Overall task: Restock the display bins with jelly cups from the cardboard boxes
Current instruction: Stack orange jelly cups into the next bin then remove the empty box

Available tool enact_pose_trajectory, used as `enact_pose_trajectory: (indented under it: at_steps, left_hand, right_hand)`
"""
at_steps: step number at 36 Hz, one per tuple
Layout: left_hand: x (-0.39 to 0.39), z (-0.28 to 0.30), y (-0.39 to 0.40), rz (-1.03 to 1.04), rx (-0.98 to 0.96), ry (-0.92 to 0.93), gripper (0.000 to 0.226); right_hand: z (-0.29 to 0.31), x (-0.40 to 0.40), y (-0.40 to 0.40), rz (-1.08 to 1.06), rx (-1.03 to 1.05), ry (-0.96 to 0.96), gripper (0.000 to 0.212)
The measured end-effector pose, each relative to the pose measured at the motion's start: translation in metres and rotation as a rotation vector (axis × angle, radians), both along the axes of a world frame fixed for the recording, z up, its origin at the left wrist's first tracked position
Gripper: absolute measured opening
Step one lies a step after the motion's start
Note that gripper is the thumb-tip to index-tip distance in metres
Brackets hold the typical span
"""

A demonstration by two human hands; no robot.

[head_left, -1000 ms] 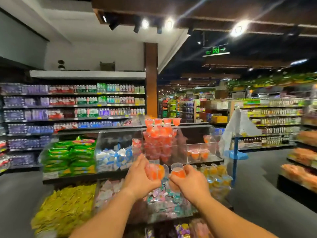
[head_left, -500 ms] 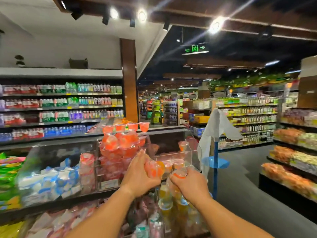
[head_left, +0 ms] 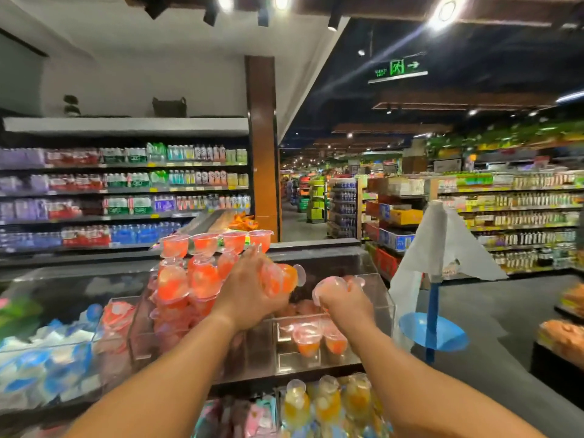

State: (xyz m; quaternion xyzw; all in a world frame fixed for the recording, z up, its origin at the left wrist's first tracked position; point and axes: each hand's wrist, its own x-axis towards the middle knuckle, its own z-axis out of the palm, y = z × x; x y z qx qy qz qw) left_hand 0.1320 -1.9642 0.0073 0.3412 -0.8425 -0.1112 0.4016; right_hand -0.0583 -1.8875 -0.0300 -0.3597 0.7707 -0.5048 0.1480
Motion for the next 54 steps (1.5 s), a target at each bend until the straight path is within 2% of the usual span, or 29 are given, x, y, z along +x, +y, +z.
enact_pose_trajectory:
  at_steps: [1, 4, 6, 7, 9, 10, 13, 14, 17, 20, 26, 30, 36, 39, 42, 45, 50, 52, 54]
  left_hand:
    - [-0.004, 0.0, -0.009, -0.009, -0.015, -0.007, 0.058]
    - [-0.014, 0.0, -0.029, -0.037, -0.031, -0.04, 0.06]
    - [-0.019, -0.001, -0.04, -0.044, -0.029, -0.051, 0.057]
    - [-0.022, -0.001, -0.043, -0.047, -0.031, -0.05, 0.054]
    - [-0.027, 0.003, -0.048, -0.06, -0.031, -0.039, 0.052]
    - [-0.029, 0.005, -0.051, -0.065, -0.029, -0.031, 0.054]
    - [-0.033, 0.008, -0.055, -0.037, -0.011, -0.047, 0.068]
    - [-0.035, 0.009, -0.059, -0.034, -0.014, -0.034, 0.07]
    - [-0.039, 0.013, -0.066, -0.03, -0.021, -0.009, 0.063]
    - [-0.042, 0.013, -0.075, -0.016, -0.023, -0.011, 0.067]
    - [-0.047, 0.009, -0.089, 0.0, -0.058, 0.007, 0.064]
    - [-0.052, 0.002, -0.099, -0.001, -0.058, 0.025, 0.067]
    - [-0.061, -0.001, -0.108, -0.047, -0.049, 0.048, 0.061]
    - [-0.066, -0.001, -0.11, -0.074, -0.077, 0.062, 0.06]
    - [-0.072, -0.001, -0.111, -0.076, -0.086, 0.07, 0.073]
    - [-0.075, -0.002, -0.113, -0.098, -0.09, 0.072, 0.069]
    - [-0.077, -0.009, -0.115, -0.101, -0.054, 0.058, 0.067]
    - [-0.078, -0.01, -0.114, -0.101, -0.035, 0.032, 0.064]
    - [-0.08, -0.01, -0.114, -0.086, -0.021, -0.014, 0.062]
  right_hand:
    - [0.002, -0.005, -0.009, -0.015, 0.058, -0.003, 0.053]
    - [0.001, -0.016, -0.032, -0.087, 0.037, -0.071, 0.063]
    - [-0.002, -0.02, -0.045, -0.127, 0.097, -0.018, 0.064]
    - [-0.005, -0.024, -0.053, -0.131, 0.11, 0.028, 0.059]
    - [-0.002, -0.028, -0.065, -0.082, 0.073, 0.001, 0.039]
    - [0.0, -0.032, -0.073, -0.083, 0.102, 0.003, 0.036]
    - [0.002, -0.032, -0.081, -0.153, 0.201, 0.007, 0.075]
    - [0.002, -0.035, -0.087, -0.166, 0.203, -0.013, 0.079]
    - [0.002, -0.042, -0.1, -0.165, 0.26, -0.033, 0.07]
    - [-0.007, -0.057, -0.118, -0.133, 0.318, -0.026, 0.062]
    - [-0.018, -0.08, -0.166, -0.124, 0.454, -0.031, 0.101]
    - [-0.021, -0.077, -0.179, -0.047, 0.47, 0.054, 0.084]
    - [-0.03, -0.086, -0.194, -0.079, 0.596, 0.077, 0.085]
    - [-0.051, -0.103, -0.209, -0.057, 0.566, 0.195, 0.067]
    - [-0.075, -0.125, -0.227, -0.033, 0.55, 0.291, 0.055]
    - [-0.049, -0.11, -0.203, -0.011, 0.53, 0.324, 0.05]
    - [-0.043, -0.112, -0.2, -0.013, 0.67, 0.24, 0.097]
    - [-0.047, -0.114, -0.203, -0.041, 0.687, 0.288, 0.103]
    - [-0.037, -0.104, -0.19, -0.02, 0.676, 0.392, 0.095]
